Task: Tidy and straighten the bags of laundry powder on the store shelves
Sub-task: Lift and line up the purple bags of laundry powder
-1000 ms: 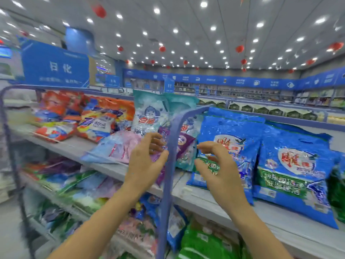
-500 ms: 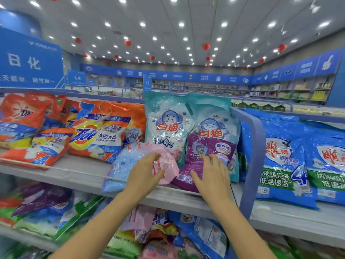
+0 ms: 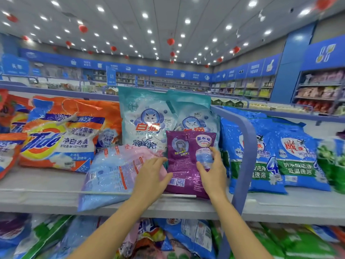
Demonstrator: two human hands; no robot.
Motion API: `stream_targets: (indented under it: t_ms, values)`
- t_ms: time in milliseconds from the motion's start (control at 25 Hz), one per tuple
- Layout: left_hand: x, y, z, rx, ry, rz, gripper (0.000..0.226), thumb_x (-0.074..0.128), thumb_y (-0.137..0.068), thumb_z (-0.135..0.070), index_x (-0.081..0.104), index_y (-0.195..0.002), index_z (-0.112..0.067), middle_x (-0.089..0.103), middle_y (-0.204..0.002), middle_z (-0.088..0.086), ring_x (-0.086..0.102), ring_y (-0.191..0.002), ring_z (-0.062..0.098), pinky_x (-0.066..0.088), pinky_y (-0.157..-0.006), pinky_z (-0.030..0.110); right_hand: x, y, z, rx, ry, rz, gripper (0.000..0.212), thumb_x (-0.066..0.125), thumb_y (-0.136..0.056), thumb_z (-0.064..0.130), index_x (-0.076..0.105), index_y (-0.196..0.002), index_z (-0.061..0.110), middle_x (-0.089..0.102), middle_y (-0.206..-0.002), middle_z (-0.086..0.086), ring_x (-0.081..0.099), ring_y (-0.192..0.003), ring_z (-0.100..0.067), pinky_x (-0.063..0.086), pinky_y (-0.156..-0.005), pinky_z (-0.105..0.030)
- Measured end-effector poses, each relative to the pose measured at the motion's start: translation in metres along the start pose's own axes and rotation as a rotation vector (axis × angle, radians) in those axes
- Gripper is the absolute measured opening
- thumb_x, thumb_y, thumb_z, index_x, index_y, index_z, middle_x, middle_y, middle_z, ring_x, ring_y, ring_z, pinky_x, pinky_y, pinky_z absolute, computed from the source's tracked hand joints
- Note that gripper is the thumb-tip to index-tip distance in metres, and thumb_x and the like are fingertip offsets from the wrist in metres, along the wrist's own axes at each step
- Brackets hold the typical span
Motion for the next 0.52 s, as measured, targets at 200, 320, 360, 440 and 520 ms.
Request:
stream_targets:
  t_ms: [200, 320, 360, 440, 520]
  values:
    - [-0.013, 0.007, -0.022, -0.033, 0.519, 0.01, 0.052, 0.062, -0.082, -0.041, 0.045, -0.13, -0.03, 0.056, -0.12, -0.014, 0.051, -0.107, -0.009, 0.043, -0.089, 0.011, -0.026, 0.002, 0.061, -0.224, -0.003, -0.241, 0.051, 0.066, -0.085, 0.016, 0.044, -0.129, 0.024, 0.053, -0.127, 0.005, 0.054, -0.11, -0.012, 0.048, -0.086, -0.029]
    - [-0.006, 0.009, -0.038, -0.112, 0.735, 0.14, 0.063, 0.063, -0.077, -0.048, 0.031, -0.131, -0.047, 0.048, -0.121, -0.027, 0.047, -0.109, -0.017, 0.041, -0.087, 0.008, -0.027, 0.009, 0.095, -0.274, -0.191, -0.154, 0.04, 0.067, -0.084, 0.017, 0.052, -0.119, 0.028, 0.058, -0.111, 0.015, 0.055, -0.093, 0.001, 0.047, -0.078, -0.018]
    - [-0.002, 0.011, -0.044, -0.118, 0.802, 0.196, 0.067, 0.064, -0.078, -0.048, 0.026, -0.133, -0.048, 0.047, -0.122, -0.028, 0.048, -0.109, -0.018, 0.042, -0.088, 0.008, -0.019, 0.011, 0.102, -0.256, -0.267, -0.06, 0.032, 0.066, -0.085, 0.017, 0.056, -0.112, 0.029, 0.06, -0.105, 0.017, 0.056, -0.088, 0.004, 0.047, -0.074, -0.015]
    - [0.005, 0.016, -0.047, -0.133, 0.896, 0.248, 0.069, 0.065, -0.081, -0.04, 0.026, -0.138, -0.037, 0.053, -0.121, -0.021, 0.054, -0.104, -0.015, 0.045, -0.085, 0.009, 0.0, 0.018, 0.104, -0.13, -0.466, 0.148, 0.014, 0.06, -0.089, 0.018, 0.064, -0.101, 0.025, 0.066, -0.096, 0.013, 0.061, -0.082, 0.003, 0.051, -0.072, -0.019]
    - [0.002, 0.02, -0.041, -0.189, 0.903, 0.218, 0.056, 0.065, -0.085, -0.028, 0.037, -0.133, -0.024, 0.061, -0.11, -0.012, 0.059, -0.091, -0.014, 0.045, -0.077, 0.006, 0.018, 0.028, 0.097, 0.117, -0.66, 0.331, 0.021, 0.048, -0.095, 0.024, 0.068, -0.098, 0.017, 0.069, -0.089, 0.006, 0.065, -0.08, -0.004, 0.056, -0.073, -0.023]
Point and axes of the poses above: each hand's wrist, its own y-axis away from the middle knuckle, its own x-axis out of the palm, z = x × y, the point moved 7 cm from there along -y, towards the middle knuckle
